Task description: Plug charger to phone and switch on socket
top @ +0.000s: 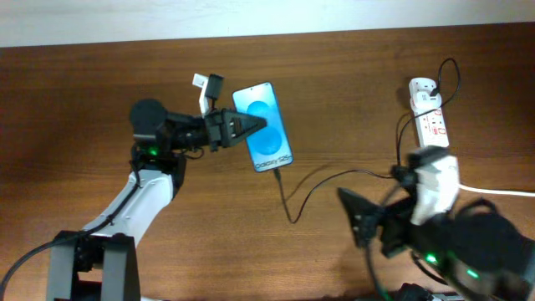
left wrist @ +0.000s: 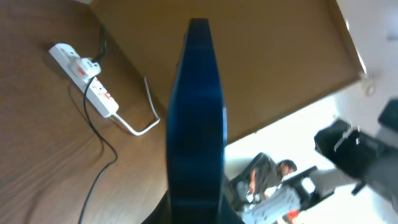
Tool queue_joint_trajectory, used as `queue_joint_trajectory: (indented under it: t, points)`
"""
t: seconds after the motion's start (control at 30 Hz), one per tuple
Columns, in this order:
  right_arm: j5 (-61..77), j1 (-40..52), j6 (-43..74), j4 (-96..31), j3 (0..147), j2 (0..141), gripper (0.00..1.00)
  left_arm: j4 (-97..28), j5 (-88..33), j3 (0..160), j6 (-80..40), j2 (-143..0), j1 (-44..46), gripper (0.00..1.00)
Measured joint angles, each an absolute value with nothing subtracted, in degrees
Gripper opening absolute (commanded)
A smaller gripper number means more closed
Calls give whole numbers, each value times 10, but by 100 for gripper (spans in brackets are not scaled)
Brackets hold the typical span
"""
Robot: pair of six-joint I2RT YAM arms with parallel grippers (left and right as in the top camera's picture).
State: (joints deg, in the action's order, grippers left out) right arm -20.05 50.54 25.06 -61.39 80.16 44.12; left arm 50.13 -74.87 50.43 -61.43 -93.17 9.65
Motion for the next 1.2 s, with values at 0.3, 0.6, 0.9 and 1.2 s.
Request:
queue_joint_trajectory:
  t: [0.3, 0.6, 0.9, 1.2]
  points:
    - [-246, 505, 273, -652, 805, 421, 98, 196, -634, 590, -557, -936, 201, 0]
    - [-251, 505, 286, -672, 805, 421, 98, 110, -663, 644, -350, -1140, 158, 0]
    - [-253, 505, 289, -688, 793, 422, 98, 87, -669, 651, -293, -1252, 124, 0]
    - [-255, 505, 290, -688, 769, 427, 98, -85, -552, 719, -279, -1252, 140, 0]
